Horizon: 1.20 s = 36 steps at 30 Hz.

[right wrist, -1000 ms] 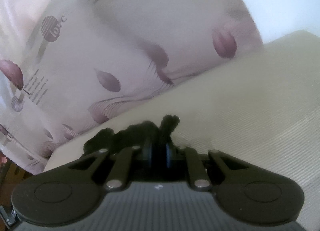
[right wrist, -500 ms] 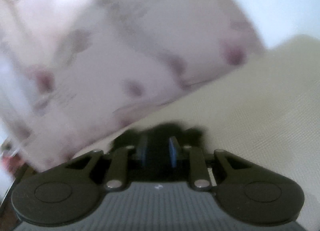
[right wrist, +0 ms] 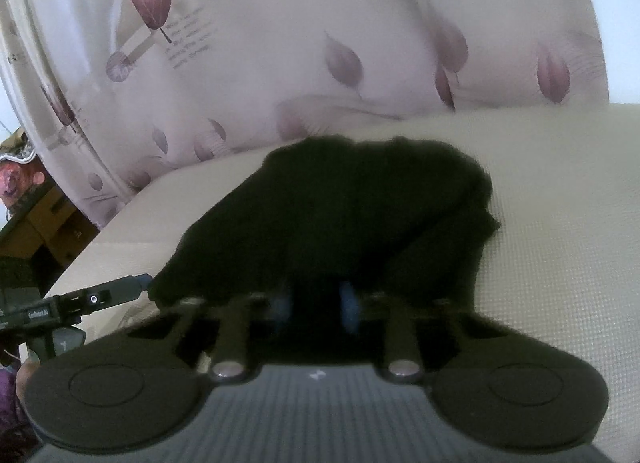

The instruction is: Fold small clothes

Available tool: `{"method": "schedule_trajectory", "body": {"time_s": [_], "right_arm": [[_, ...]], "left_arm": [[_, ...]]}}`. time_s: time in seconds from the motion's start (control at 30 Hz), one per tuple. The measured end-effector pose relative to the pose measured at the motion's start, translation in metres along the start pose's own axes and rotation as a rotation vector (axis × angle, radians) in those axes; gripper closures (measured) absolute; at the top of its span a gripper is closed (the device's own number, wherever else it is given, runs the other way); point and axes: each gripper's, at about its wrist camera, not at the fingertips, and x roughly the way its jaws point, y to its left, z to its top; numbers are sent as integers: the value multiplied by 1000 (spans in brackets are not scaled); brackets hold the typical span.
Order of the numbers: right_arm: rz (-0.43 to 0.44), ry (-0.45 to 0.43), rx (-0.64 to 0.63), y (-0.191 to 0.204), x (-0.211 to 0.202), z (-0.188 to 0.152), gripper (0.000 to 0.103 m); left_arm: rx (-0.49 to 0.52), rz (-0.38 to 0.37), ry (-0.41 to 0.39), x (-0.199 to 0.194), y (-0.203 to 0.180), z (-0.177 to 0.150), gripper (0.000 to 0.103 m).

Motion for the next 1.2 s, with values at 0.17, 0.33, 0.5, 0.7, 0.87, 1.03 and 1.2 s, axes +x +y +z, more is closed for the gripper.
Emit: {"method": "schedule_trajectory", "body": {"time_s": [0.17, 0.33, 0.5, 0.7, 0.87, 1.03, 1.2], "right_arm": [[-24, -117, 22, -11, -50, -7, 100], [-84, -118, 114, -43, -82, -36, 100], [-5, -140, 98, -26, -81, -28, 87], [34, -119, 18, -4, -33, -4, 17], [57, -17, 16, -3, 11, 1, 88], [37, -88, -3, -6, -30, 3, 92], [-3, -41, 67, -36, -48, -14, 96]], "left_arm": [[-76, 3, -13, -5, 10, -3, 0], [-42, -3, -19, -7, 2, -4, 0], [28, 4, -21, 0, -10, -4, 0], [31, 2, -36, -2, -10, -8, 0], [13, 10, -20, 0, -7, -7, 0], [6, 11, -31, -2, -5, -9, 0], [41, 14, -30, -1, -10, -9, 0]]}}
